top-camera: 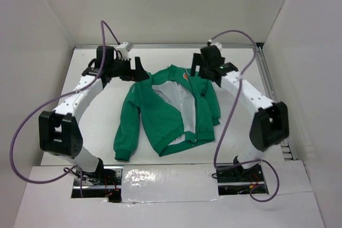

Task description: Zip up the jacket

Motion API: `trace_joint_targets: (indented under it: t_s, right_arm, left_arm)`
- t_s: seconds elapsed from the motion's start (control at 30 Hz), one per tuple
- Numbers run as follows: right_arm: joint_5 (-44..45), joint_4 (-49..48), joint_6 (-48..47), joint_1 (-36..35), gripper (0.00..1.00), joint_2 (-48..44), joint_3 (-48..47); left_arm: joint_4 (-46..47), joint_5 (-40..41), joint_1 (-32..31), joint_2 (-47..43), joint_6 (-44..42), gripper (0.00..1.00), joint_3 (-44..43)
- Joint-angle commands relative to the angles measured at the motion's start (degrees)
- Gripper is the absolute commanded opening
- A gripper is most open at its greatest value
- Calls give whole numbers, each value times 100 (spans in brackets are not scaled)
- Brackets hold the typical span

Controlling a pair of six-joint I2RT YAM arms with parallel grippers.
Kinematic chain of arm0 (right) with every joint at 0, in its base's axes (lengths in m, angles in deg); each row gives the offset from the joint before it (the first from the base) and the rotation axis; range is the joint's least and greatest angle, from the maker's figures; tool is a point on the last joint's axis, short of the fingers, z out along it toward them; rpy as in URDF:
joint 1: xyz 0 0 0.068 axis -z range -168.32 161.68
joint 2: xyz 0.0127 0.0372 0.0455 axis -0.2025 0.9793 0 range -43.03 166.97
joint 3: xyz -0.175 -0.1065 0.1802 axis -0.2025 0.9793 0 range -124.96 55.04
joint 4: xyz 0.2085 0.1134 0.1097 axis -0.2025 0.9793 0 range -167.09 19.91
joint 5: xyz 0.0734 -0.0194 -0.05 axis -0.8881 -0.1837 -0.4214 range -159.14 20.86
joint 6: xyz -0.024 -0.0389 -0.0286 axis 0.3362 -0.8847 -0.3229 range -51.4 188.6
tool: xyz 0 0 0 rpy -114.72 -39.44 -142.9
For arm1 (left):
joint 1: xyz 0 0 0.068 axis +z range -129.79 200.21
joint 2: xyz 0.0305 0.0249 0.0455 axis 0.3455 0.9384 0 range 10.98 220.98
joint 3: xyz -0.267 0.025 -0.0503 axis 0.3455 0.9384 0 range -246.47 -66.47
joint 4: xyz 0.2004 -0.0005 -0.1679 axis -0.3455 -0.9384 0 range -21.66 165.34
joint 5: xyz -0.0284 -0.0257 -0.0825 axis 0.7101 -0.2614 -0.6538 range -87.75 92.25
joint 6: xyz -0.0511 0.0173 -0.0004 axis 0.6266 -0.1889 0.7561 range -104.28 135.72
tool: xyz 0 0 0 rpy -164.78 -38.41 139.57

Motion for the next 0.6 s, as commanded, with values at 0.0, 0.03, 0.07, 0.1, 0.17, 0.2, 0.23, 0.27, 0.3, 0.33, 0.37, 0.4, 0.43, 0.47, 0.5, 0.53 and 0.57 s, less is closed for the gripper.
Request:
trace_joint_targets:
  t_s: [0.0, 0.03, 0.07, 0.1, 0.17, 0.2, 0.23, 0.27, 0.3, 0.33, 0.37, 0.4, 0.43, 0.47, 0.5, 0.53, 0.57]
  right_arm:
    - [-258, -167, 732, 381, 100, -644, 1035]
    - [-347, -132, 811, 504, 100, -836, 1196]
    - [-435, -97, 908, 784, 100, -899, 1502]
    - [-584, -53, 961, 917, 100, -961, 1618]
    - [-717, -70, 1076, 1128, 99, -953, 1838]
    - [-778, -140, 1032, 1242, 98, -909, 2004]
    - [-918, -219, 919, 1243, 98, -865, 2041]
    - [-937, -202, 892, 1226, 97, -804, 2050]
    - [-937, -202, 883, 1226, 96, -664, 2050]
    - [-911, -202, 883, 1200, 95, -584, 2032]
    - [-902, -202, 909, 1208, 94, -514, 2015]
    - [-910, -184, 909, 1226, 90, -322, 1989]
    - [-945, -202, 883, 1235, 83, -241, 1953]
    - [-980, -237, 865, 1226, 82, -171, 1927]
    - [-1033, -263, 787, 1226, 82, -48, 1909]
    - [-1164, -307, 760, 1226, 83, -4, 1892]
    - [-1209, -333, 768, 1226, 83, 75, 1892]
  left_arm:
    - [-66, 431, -558, -376, 373, 99, 674]
    - [-119, 528, -559, -377, 583, 99, 823]
    - [-128, 599, -812, -655, 742, 99, 1242]
    - [-50, 547, -866, -798, 1039, 99, 1490]
    - [344, 180, -937, -1166, 1261, 99, 2226]
    - [477, 126, -989, -1281, 1314, 99, 2449]
    - [548, 177, -1051, -1361, 1471, 99, 2616]
    - [575, 343, -1208, -1466, 1542, 99, 2887]
    - [584, 345, -1279, -1476, 1595, 99, 2986]
    - [636, 301, -1323, -1423, 1657, 99, 3239]
    - [758, 92, -1298, -1371, 1649, 99, 3364]
    - [960, 3, -1167, -1214, 1753, 99, 3478]
    - [1014, -85, -1053, -1090, 1780, 99, 3618]
    - [1067, -182, -947, -976, 1798, 99, 3663]
    - [1076, -191, -824, -853, 1824, 99, 3690]
    - [1024, -139, -623, -625, 1824, 99, 3638]
    - [954, 96, -551, -519, 1816, 99, 3603]
